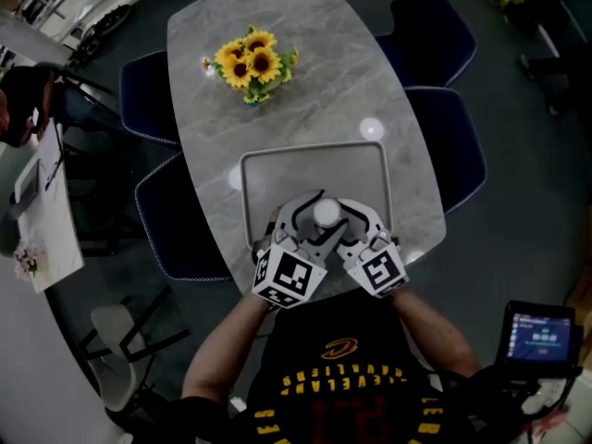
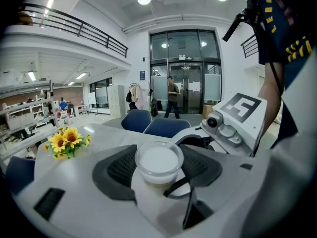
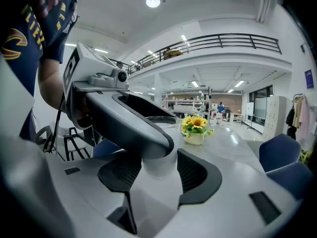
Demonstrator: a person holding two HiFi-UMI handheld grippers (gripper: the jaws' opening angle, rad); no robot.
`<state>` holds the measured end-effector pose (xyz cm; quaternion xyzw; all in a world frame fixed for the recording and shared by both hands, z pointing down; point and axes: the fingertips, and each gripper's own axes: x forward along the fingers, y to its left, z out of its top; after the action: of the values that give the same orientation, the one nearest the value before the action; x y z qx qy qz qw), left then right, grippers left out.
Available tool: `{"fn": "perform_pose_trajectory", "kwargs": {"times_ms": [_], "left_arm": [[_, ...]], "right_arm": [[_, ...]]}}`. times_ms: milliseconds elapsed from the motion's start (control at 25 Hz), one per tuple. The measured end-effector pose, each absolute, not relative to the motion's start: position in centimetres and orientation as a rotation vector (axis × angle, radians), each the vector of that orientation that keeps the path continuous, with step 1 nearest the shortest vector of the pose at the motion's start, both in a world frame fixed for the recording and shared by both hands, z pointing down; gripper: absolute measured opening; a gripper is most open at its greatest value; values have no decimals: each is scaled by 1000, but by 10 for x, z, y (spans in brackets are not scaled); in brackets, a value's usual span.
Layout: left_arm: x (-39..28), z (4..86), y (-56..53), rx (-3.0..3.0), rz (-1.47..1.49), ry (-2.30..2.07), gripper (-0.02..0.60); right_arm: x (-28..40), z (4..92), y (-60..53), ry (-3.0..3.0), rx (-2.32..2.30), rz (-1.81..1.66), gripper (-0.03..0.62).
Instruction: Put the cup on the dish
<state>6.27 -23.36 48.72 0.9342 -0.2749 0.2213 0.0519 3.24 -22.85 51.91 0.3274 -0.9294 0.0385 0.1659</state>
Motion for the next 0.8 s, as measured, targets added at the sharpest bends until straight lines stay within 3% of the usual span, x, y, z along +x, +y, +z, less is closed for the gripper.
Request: {"fn": "perform_pose_trajectory", "kwargs": {"times_ms": [800], "left_arm": [[62, 551, -273, 2723, 803, -879, 272]], "right_arm": [[34, 582, -266, -2580, 776, 126, 233]]}}
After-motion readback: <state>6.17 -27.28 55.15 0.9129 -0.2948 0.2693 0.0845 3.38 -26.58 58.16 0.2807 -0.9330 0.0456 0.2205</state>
